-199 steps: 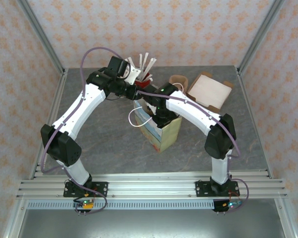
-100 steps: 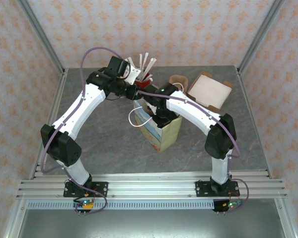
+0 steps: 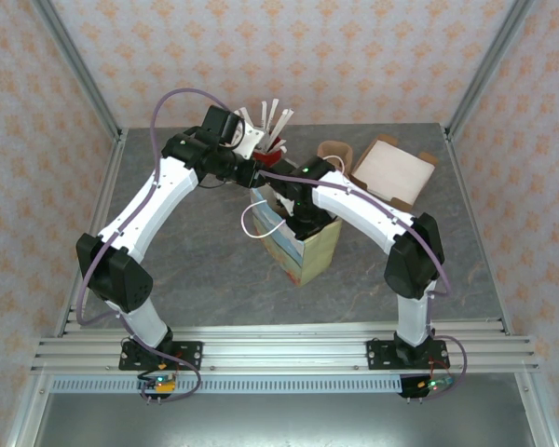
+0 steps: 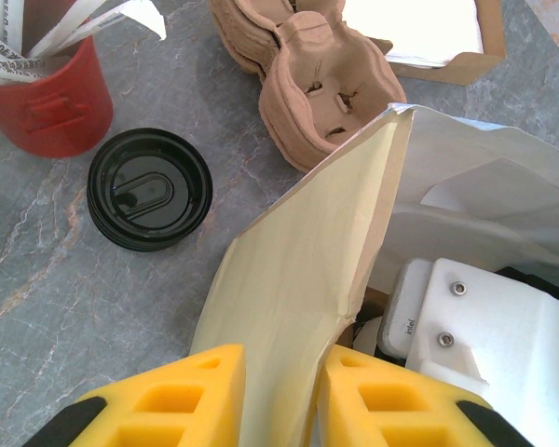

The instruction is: Pack the takeout coffee

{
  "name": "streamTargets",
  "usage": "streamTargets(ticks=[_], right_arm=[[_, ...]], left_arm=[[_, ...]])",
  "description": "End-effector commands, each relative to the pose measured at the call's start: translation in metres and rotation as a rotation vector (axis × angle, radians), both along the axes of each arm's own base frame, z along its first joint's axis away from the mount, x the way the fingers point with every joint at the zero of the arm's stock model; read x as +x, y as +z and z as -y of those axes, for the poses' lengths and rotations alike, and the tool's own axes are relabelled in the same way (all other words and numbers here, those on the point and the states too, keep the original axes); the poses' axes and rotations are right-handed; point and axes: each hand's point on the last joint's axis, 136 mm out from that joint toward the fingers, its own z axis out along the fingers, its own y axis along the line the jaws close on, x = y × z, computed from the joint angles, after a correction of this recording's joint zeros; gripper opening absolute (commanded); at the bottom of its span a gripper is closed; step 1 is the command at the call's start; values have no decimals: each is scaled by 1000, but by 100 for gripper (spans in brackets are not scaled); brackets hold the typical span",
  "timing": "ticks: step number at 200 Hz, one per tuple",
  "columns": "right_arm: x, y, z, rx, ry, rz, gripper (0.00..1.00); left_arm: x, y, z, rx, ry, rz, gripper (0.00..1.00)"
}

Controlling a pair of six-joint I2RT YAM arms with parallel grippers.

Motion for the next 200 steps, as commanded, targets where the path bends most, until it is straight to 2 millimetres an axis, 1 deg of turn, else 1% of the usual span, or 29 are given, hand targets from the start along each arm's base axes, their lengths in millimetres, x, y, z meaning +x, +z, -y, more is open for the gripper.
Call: streamTargets(ticks=[1,98,200], right_arm=[[-2,-18,14,-70,0,-30,42],[-2,-29,21,-114,5,-43,42],[-7,-41,29,-149,14,-70,42]], left_arm=[[-3,14,-9,-1,22,39,27],[-3,14,-9,2,22,38,27],[-1,13,-10,3,29,36,27]])
